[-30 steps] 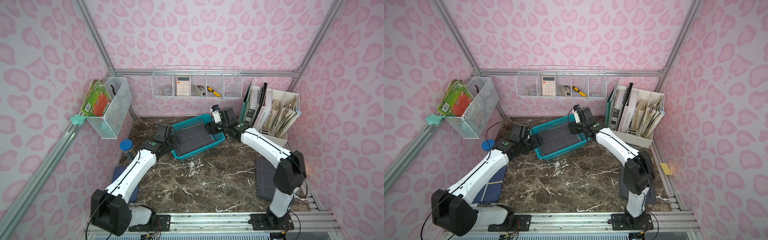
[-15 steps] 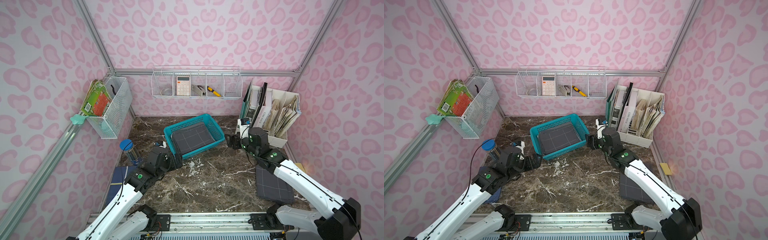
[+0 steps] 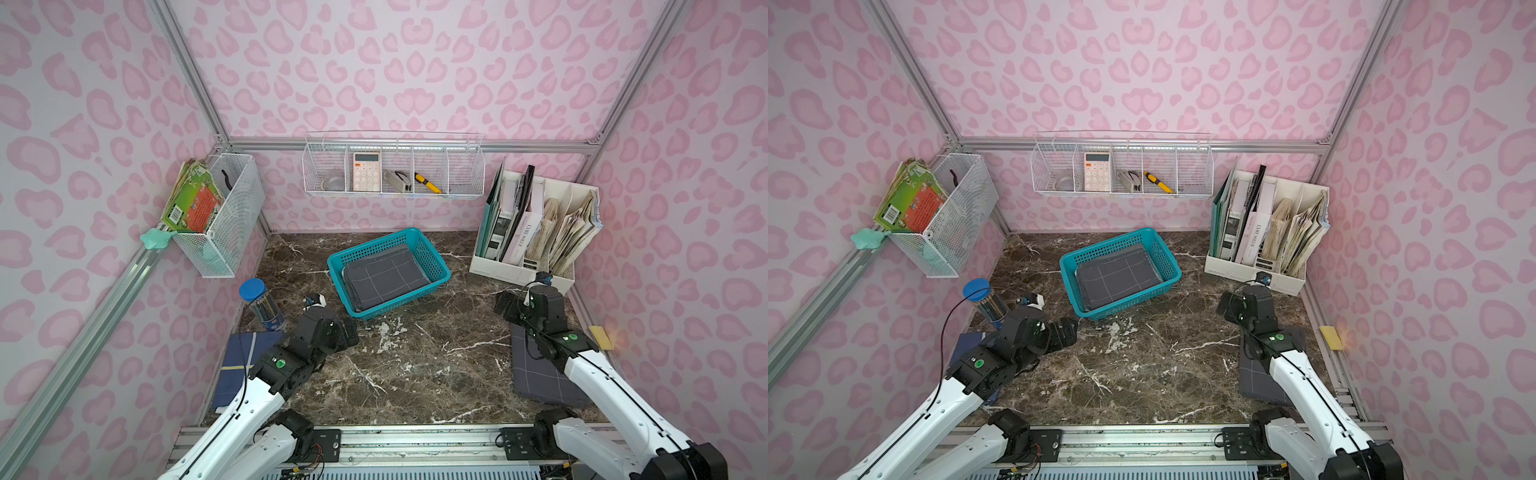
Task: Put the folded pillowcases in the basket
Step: Move the pillowcase to the center of the board.
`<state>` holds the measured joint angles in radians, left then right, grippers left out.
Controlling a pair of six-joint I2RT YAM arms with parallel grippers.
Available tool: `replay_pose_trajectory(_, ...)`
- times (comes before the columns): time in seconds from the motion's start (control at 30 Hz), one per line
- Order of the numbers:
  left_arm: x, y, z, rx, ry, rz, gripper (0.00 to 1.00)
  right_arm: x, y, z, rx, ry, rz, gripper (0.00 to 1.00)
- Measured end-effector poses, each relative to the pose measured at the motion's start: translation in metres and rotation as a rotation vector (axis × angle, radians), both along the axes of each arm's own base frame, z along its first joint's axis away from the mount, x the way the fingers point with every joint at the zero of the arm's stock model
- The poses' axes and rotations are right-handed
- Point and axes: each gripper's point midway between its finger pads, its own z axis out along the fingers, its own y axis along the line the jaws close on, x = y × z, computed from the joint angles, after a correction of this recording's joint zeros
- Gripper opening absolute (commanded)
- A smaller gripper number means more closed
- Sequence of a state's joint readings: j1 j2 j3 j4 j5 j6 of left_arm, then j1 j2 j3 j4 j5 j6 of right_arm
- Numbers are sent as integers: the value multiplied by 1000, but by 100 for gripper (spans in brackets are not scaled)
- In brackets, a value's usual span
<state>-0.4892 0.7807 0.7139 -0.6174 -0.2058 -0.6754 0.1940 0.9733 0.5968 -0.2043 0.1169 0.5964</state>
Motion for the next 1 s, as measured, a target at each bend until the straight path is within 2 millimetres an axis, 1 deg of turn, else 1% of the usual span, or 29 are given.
replay_pose_trajectory(0.1, -1, 2, -2, 5, 0, 7, 99, -6, -21, -20, 56, 49, -66, 99)
replay_pose_trajectory(0.23, -1, 4, -8, 14, 4, 18, 99, -14, -39, -41, 123, 99, -110, 99)
replay_pose_trajectory(0.33, -1, 5, -17, 24, 24, 21, 99, -18, -49, -56, 181, 118, -145, 99)
replay_pose_trajectory(0.43, 3, 3, -19, 29, 36, 23, 99, -22, -52, -74, 224, 155, -160, 99)
replay_pose_trajectory(0.6, 10, -1, -10, 16, 8, 24, 99, -19, -46, -91, 255, 201, -135, 99)
replay_pose_trajectory(0.7, 11, -1, -11, 18, 10, 26, 99, -17, -41, -102, 273, 231, -109, 98)
replay_pose_trajectory(0.8, 10, 0, -15, 23, 18, 27, 99, -9, -35, -104, 277, 208, -71, 96)
replay_pose_trajectory(0.87, 10, 0, -17, 25, 26, 30, 99, -5, -21, -103, 271, 196, -25, 96)
replay_pose_trajectory(0.9, 11, 0, -19, 23, 31, 35, 99, -4, -9, -103, 267, 196, 11, 96)
replay_pose_trajectory(1.0, 13, -1, -21, 24, 37, 39, 99, -7, 36, -102, 249, 220, 144, 96)
